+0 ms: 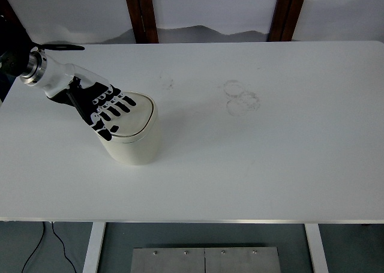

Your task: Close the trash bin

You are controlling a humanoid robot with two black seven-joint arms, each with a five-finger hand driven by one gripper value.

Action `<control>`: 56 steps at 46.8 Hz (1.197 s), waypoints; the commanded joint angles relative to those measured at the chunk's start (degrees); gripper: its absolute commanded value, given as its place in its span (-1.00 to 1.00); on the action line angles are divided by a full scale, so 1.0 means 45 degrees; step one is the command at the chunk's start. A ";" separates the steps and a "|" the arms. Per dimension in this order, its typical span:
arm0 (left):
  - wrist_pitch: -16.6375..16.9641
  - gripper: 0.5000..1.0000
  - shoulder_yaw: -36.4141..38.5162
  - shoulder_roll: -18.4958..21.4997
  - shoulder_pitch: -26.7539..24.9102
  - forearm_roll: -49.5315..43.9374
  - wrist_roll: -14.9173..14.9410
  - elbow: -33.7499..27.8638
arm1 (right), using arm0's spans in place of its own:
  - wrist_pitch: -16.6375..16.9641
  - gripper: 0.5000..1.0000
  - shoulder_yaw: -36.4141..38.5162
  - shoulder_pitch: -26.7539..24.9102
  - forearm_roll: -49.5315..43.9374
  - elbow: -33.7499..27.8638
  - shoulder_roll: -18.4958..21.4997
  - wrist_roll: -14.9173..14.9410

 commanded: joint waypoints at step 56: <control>-0.0018 1.00 -0.7399 0.0942 0.0693 -0.1310 -0.0177 0.4159 | -0.0018 0.98 0.0000 0.0000 0.0000 0.0021 0.0000 0.0000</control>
